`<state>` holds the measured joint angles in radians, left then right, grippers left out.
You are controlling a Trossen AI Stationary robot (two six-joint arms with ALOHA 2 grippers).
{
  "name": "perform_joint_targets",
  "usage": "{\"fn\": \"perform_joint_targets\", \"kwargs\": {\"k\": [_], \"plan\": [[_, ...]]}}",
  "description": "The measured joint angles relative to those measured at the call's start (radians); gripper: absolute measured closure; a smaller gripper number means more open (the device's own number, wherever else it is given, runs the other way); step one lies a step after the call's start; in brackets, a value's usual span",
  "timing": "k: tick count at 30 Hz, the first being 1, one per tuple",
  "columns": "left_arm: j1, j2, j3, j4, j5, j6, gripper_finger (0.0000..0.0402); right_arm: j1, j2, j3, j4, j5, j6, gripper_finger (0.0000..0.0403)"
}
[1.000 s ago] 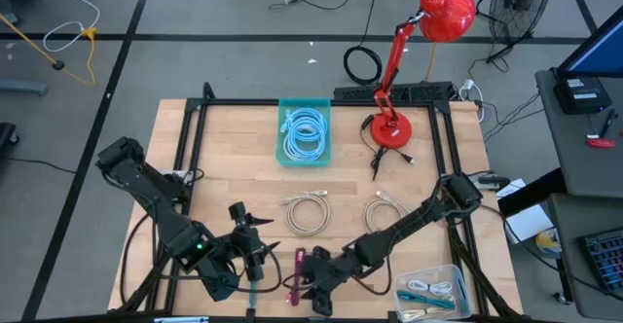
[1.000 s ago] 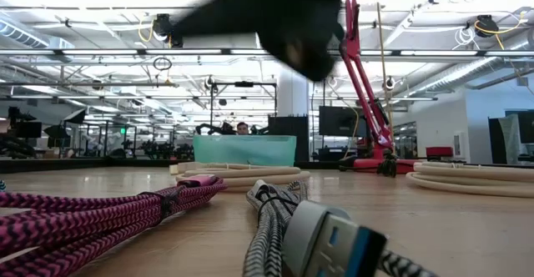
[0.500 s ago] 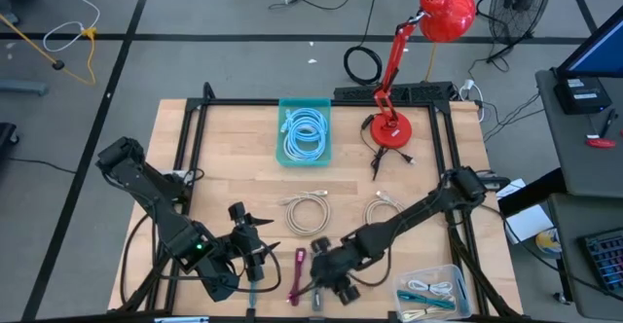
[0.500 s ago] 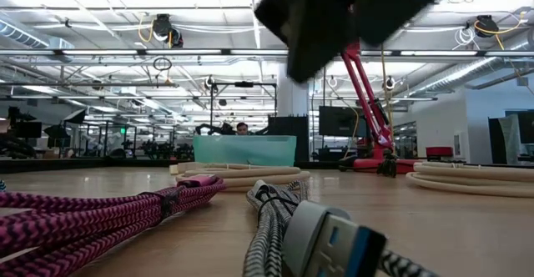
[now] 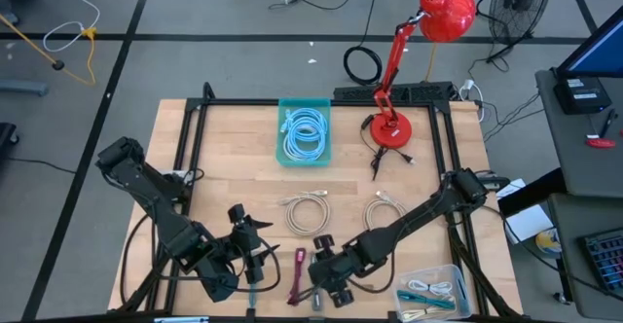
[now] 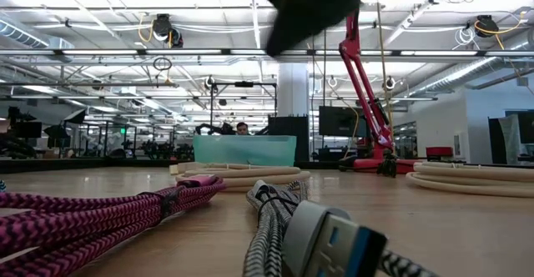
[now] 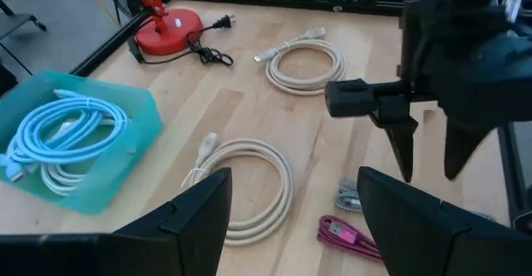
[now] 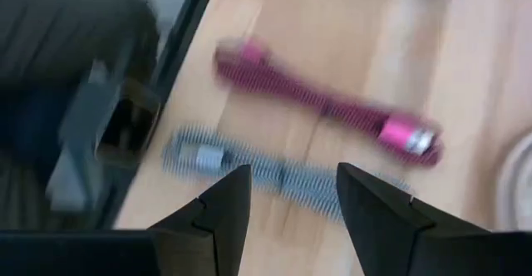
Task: Pick & Place USB Port
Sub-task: Put the gray USB cable into the transparent bin
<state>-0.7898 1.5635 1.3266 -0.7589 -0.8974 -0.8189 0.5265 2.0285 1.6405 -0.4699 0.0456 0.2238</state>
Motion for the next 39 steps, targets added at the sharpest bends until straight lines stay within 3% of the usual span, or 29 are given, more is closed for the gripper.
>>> {"fn": "perform_joint_targets", "kwargs": {"k": [6, 13, 39], "plan": [[-0.010, 0.000, 0.000, 0.000, 0.002, -0.021, 0.0140, 0.031, 0.051, -0.001, 0.093, 0.074, 0.065, 0.0242], [-0.044, 0.022, 0.000, 0.001, 0.010, -0.055, 0.0140, 0.045, 0.145, 0.001, 0.179, 0.031, 0.122, 0.0263], [-0.069, 0.022, 0.000, 0.003, 0.002, -0.073, 0.0140, 0.062, 0.148, 0.000, -0.012, 0.058, 0.197, 0.0271]]}}
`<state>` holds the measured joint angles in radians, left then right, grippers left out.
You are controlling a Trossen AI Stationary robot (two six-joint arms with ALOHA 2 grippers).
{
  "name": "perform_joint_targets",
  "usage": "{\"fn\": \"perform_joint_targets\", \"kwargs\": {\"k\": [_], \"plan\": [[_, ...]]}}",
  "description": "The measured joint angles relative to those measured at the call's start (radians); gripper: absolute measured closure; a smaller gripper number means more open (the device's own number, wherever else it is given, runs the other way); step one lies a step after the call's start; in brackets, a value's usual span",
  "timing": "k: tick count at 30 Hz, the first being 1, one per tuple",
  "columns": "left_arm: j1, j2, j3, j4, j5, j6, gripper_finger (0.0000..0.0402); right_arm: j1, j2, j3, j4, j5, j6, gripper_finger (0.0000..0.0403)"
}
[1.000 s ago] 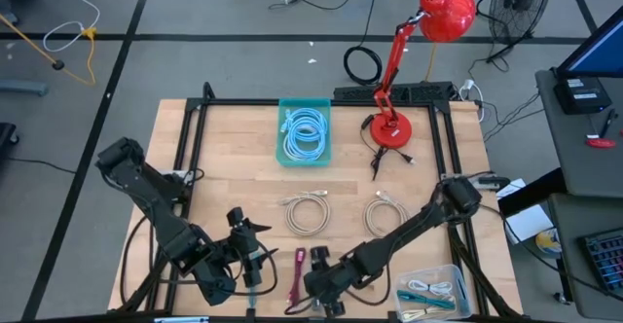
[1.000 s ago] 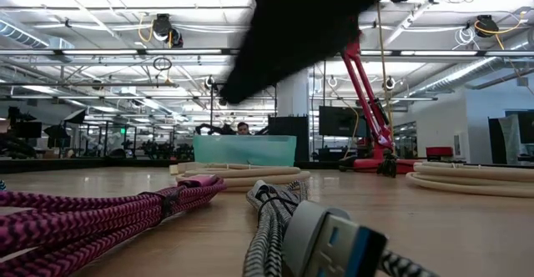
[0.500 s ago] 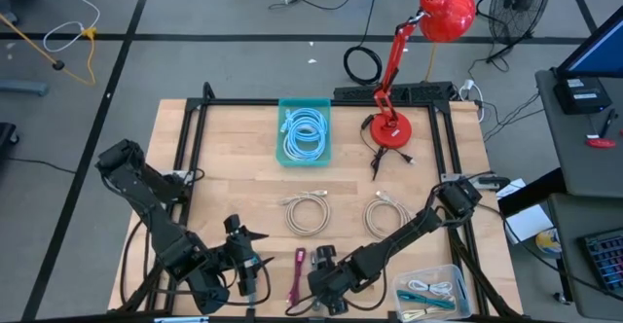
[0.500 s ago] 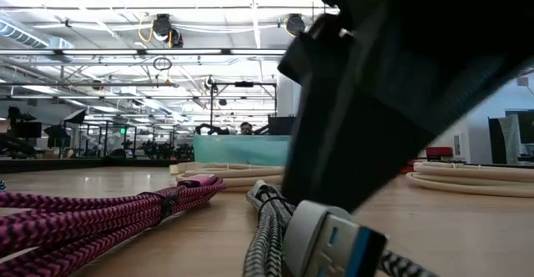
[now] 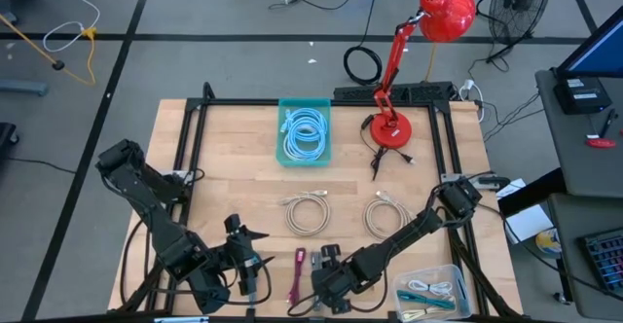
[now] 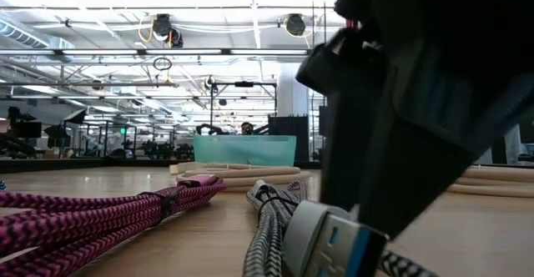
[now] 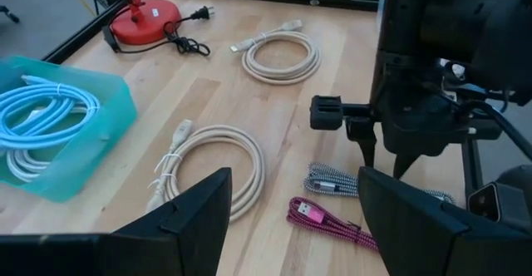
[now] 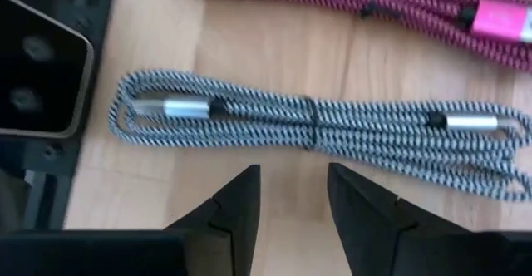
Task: Pick & Place USB Port
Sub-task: Put the gray USB cable into the transparent bin
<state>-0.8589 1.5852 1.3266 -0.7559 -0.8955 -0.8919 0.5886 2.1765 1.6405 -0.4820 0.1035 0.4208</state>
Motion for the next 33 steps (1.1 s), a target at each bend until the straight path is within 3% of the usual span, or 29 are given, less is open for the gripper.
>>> {"fn": "perform_joint_targets", "kwargs": {"k": [4, 11, 33], "plan": [[0.000, 0.000, 0.000, 0.000, 0.000, -0.001, 0.0140, 0.009, -0.011, -0.002, -0.029, 0.001, 0.012, 0.0271], [0.000, 0.000, 0.000, -0.001, -0.003, -0.001, 0.0140, 0.034, -0.076, 0.002, 0.095, 0.029, -0.017, 0.0271], [-0.001, 0.000, 0.000, -0.002, 0.005, -0.009, 0.0140, -0.021, 0.007, 0.000, 0.207, 0.053, -0.104, 0.0271]]}}
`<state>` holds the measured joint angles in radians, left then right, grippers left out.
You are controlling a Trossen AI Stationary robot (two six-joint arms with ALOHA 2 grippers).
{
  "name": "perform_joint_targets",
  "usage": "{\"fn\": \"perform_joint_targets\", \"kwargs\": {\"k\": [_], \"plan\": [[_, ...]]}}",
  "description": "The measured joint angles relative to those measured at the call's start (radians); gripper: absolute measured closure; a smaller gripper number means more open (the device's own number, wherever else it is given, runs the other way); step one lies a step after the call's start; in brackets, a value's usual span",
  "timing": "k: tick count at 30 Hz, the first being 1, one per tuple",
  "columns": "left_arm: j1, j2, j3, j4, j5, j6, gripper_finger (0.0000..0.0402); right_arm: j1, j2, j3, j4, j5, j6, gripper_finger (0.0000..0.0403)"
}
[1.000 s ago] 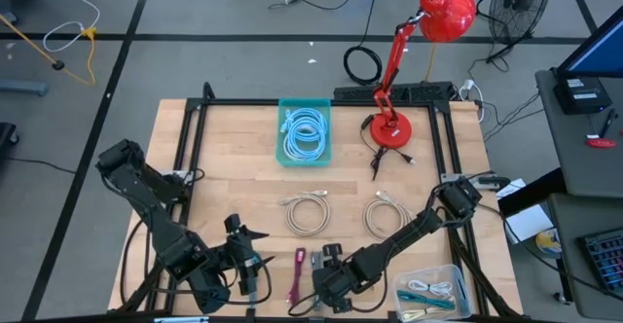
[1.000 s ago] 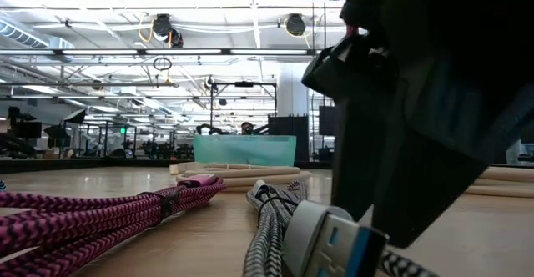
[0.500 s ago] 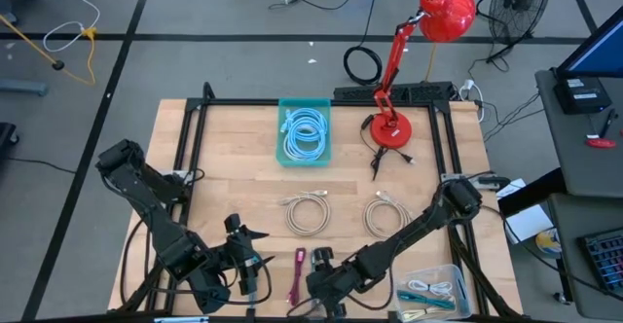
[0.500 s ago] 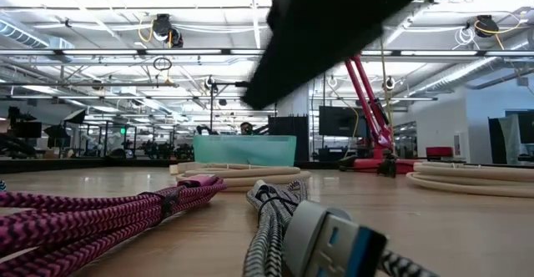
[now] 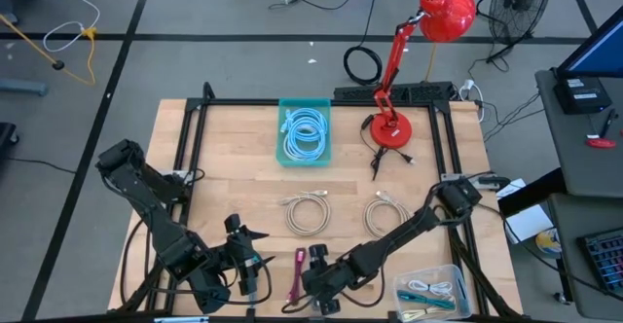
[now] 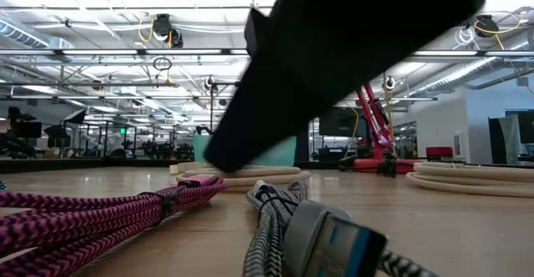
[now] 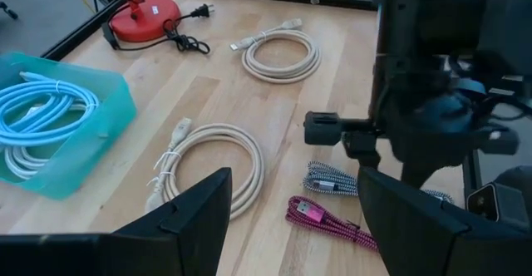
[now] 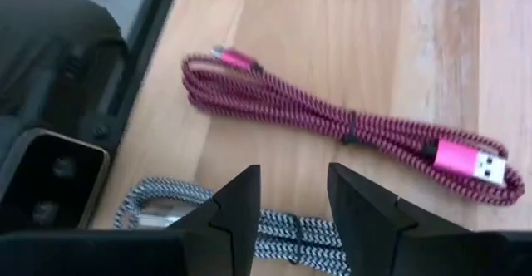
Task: Pick & Place USB Port
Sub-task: Put the gray USB cable into the transparent bin
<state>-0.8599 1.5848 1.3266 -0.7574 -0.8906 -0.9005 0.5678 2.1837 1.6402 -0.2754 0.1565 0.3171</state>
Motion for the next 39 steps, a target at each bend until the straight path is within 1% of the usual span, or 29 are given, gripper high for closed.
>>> {"fn": "perform_joint_targets", "kwargs": {"k": [6, 12, 19, 26, 28, 31, 34, 39], "plan": [[0.000, 0.000, 0.000, 0.000, 0.000, 0.000, 0.0140, 0.001, 0.024, 0.001, -0.005, 0.000, 0.014, 0.0271], [0.000, 0.000, 0.000, 0.001, 0.001, -0.001, 0.0140, 0.001, 0.025, -0.035, -0.061, 0.003, 0.064, 0.0271], [0.000, 0.000, 0.000, 0.001, 0.002, -0.001, 0.0140, 0.011, 0.024, -0.035, -0.119, 0.011, 0.099, 0.0271], [0.000, 0.000, 0.000, 0.001, 0.002, -0.001, 0.0140, 0.025, 0.002, -0.034, -0.242, 0.011, 0.165, 0.0271], [0.000, 0.000, 0.000, 0.002, 0.002, -0.001, 0.0140, 0.032, -0.018, -0.037, -0.306, 0.011, 0.184, 0.0271], [0.000, 0.000, 0.000, 0.002, 0.002, -0.002, 0.0140, 0.043, -0.033, -0.037, -0.363, 0.036, 0.213, 0.0271], [0.000, 0.000, 0.000, 0.002, 0.002, -0.004, 0.0140, 0.056, -0.062, -0.041, -0.463, 0.056, 0.246, 0.0271], [0.000, -0.001, 0.000, 0.002, 0.000, -0.003, 0.0140, 0.071, -0.094, -0.041, -0.449, 0.076, 0.297, 0.0271]]}}
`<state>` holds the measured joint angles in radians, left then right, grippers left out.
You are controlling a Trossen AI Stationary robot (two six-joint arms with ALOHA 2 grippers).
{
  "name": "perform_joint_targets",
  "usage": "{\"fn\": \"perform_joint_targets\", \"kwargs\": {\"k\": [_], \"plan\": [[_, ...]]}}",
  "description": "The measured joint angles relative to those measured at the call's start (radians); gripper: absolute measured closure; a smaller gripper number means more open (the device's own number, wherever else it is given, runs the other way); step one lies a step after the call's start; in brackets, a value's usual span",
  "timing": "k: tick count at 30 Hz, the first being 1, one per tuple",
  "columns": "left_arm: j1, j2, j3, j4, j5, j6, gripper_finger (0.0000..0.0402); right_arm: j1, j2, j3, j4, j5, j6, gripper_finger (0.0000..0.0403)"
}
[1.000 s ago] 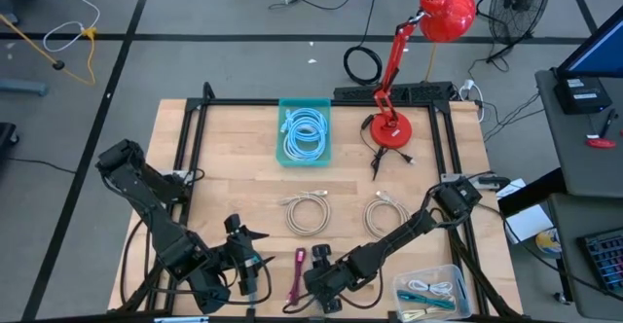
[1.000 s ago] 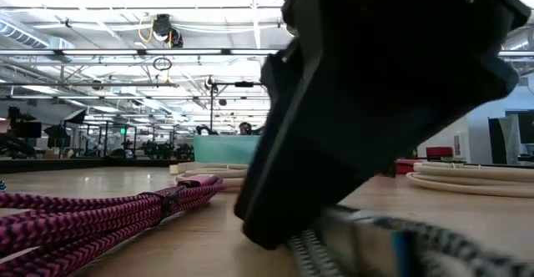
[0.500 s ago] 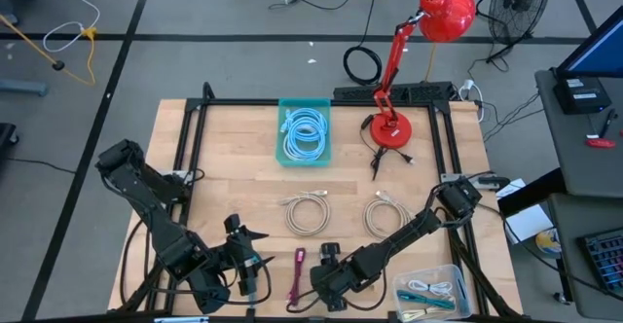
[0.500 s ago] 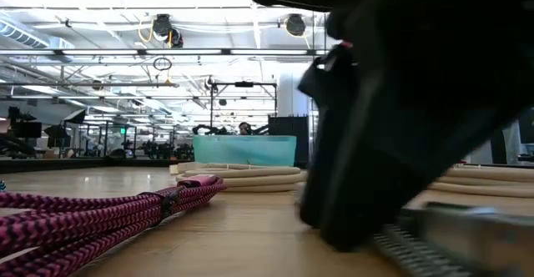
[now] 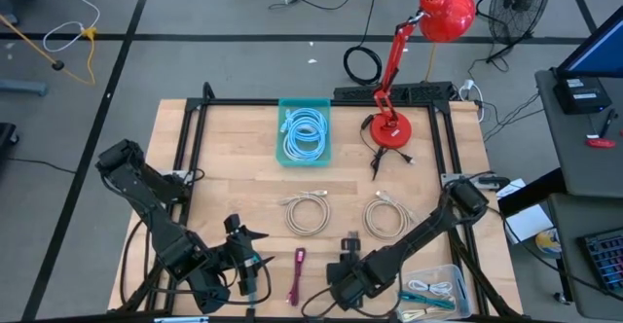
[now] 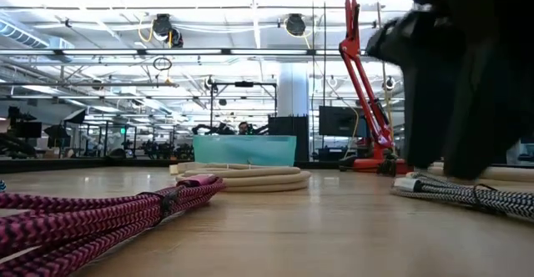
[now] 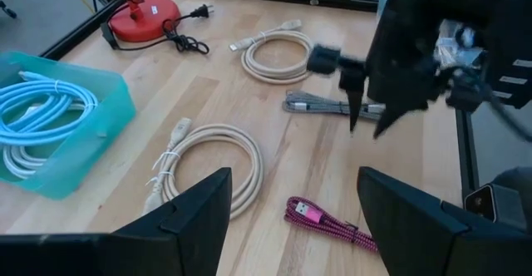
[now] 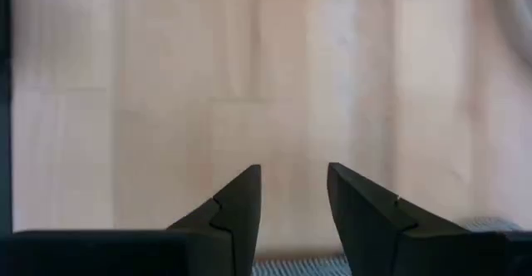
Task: Pick & Place USB Port
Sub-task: Put the gray USB cable into the transparent bin
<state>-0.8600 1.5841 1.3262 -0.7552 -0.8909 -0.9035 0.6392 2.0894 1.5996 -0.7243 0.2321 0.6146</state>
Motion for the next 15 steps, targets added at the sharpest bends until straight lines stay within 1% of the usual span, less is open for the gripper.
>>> {"fn": "perform_joint_targets", "kwargs": {"k": [3, 7, 10, 13, 15], "plan": [[0.000, 0.000, 0.000, 0.000, 0.000, -0.001, 0.0140, 0.009, -0.019, 0.001, -0.006, 0.004, 0.099, 0.0271], [0.000, 0.000, 0.000, 0.000, -0.001, -0.001, 0.0140, 0.012, -0.052, 0.001, -0.106, -0.014, 0.404, 0.0271], [0.000, 0.000, 0.000, 0.001, -0.009, -0.001, 0.0140, 0.011, -0.064, 0.002, -0.205, -0.080, 0.595, 0.0271], [0.003, 0.016, 0.000, 0.001, -0.016, 0.007, 0.0140, 0.003, -0.073, 0.002, -0.238, -0.128, 0.723, 0.0271], [0.003, 0.029, 0.000, -0.001, -0.013, 0.023, 0.0140, -0.005, -0.074, 0.002, -0.245, -0.134, 0.778, 0.0271]]}}
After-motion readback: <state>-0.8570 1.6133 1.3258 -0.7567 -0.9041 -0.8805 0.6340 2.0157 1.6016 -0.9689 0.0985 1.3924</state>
